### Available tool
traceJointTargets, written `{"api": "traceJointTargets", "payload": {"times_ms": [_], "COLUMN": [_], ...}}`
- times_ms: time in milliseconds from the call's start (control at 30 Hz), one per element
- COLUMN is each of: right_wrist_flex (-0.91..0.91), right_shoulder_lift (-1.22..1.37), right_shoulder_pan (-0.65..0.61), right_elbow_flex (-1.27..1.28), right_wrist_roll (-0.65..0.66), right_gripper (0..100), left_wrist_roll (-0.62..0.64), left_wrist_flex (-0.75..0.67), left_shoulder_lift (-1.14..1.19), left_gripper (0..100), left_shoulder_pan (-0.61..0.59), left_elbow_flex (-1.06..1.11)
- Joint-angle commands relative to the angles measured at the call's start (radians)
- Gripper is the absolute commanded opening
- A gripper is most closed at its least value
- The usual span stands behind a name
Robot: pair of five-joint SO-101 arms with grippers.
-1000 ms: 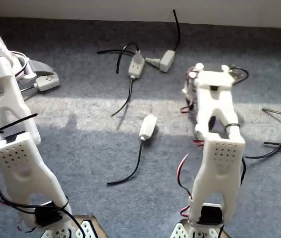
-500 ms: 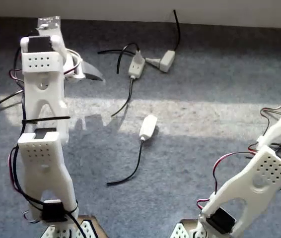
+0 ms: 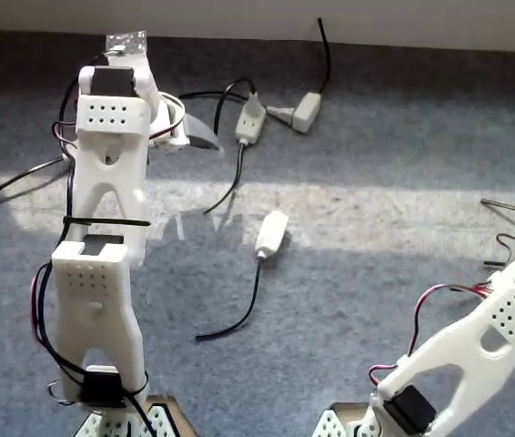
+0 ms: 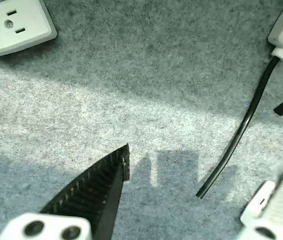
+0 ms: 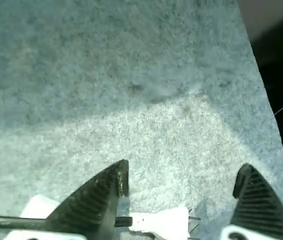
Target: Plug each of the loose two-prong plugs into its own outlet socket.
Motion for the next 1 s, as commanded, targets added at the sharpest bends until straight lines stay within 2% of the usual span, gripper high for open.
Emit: {"api": "traceJointTargets", "payload": {"times_ms": [0,200,367,667,767,967], "right_wrist_flex": [-0.071,-0.068,-0.005,0.549,0.621,0.627], "right_shoulder_lift": [0.021,0.120,0.151,-0.030,-0.110,-0.245], "right_shoulder_pan": [0.028,0.054,0.076,0.124,0.134,0.162], "right_elbow_flex": [-0.058,-0.058,-0.058,-0.059,-0.059,-0.059], "right_wrist_roll": [0.132,0.308,0.485,0.509,0.407,0.025], "right_gripper": [32.4,32.0,21.7,19.6,19.6,28.1], "left_wrist_roll": [0.009,0.009,0.009,0.009,0.009,0.009], "left_wrist_flex": [-0.003,-0.003,-0.002,-0.003,-0.003,-0.003], "left_shoulder_lift": [-0.010,-0.015,-0.018,-0.018,-0.018,-0.018], "left_gripper": [44,44,44,44,44,44], "left_shoulder_pan": [0.016,0.045,0.058,0.064,0.073,0.082], "left_elbow_flex": [-0.004,-0.004,-0.004,-0.007,-0.007,-0.005]}}
